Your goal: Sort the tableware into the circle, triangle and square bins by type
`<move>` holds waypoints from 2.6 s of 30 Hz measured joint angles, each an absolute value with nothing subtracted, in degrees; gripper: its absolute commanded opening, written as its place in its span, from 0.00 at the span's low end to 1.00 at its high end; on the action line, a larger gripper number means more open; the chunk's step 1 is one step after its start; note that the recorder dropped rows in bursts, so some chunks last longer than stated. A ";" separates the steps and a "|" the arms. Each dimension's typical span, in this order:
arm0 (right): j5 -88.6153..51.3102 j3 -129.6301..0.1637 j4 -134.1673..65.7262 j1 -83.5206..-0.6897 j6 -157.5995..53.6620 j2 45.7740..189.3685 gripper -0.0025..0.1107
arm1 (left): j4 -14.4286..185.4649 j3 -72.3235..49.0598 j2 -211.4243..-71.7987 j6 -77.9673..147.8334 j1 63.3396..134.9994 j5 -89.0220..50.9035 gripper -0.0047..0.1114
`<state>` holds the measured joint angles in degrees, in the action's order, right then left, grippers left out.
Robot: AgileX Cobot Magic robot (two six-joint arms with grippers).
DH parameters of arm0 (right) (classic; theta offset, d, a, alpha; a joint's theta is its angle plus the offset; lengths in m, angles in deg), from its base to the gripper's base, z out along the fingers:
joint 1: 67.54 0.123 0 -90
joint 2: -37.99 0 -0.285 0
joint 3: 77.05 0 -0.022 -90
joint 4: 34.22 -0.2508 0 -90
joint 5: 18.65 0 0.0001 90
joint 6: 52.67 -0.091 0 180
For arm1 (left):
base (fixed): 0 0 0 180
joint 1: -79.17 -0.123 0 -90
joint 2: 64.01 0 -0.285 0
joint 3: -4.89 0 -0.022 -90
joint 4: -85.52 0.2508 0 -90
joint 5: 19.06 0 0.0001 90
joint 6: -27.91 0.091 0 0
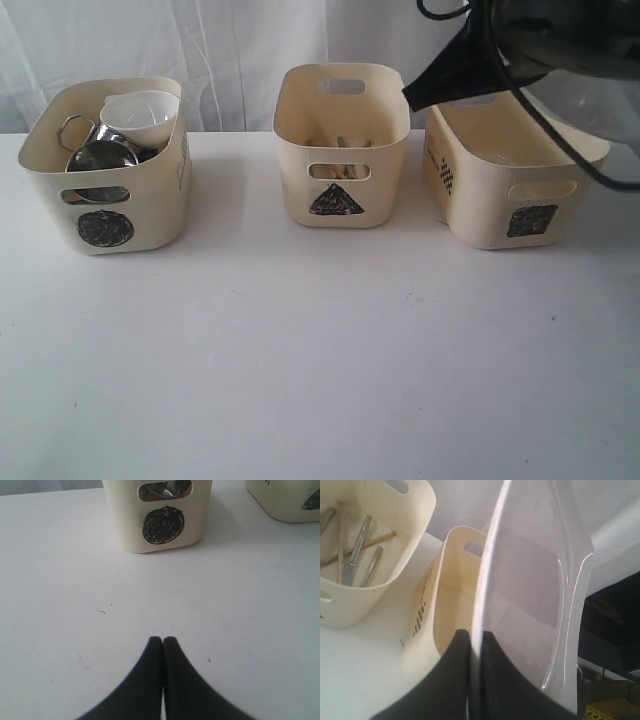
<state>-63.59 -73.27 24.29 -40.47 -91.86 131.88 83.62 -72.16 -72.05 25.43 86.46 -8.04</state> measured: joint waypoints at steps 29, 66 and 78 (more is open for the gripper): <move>-53.87 -86.89 11.02 -48.54 -83.08 151.76 0.29 | 83.62 -72.16 -72.05 25.43 86.46 -8.04 0.04; -55.63 -27.95 10.27 -50.55 -96.00 82.12 0.02 | 83.62 -72.16 -72.05 25.43 86.46 -8.04 0.04; -47.04 -14.51 -1.88 -50.55 -74.99 59.17 0.02 | 83.62 -72.16 -72.05 25.43 86.46 -8.04 0.04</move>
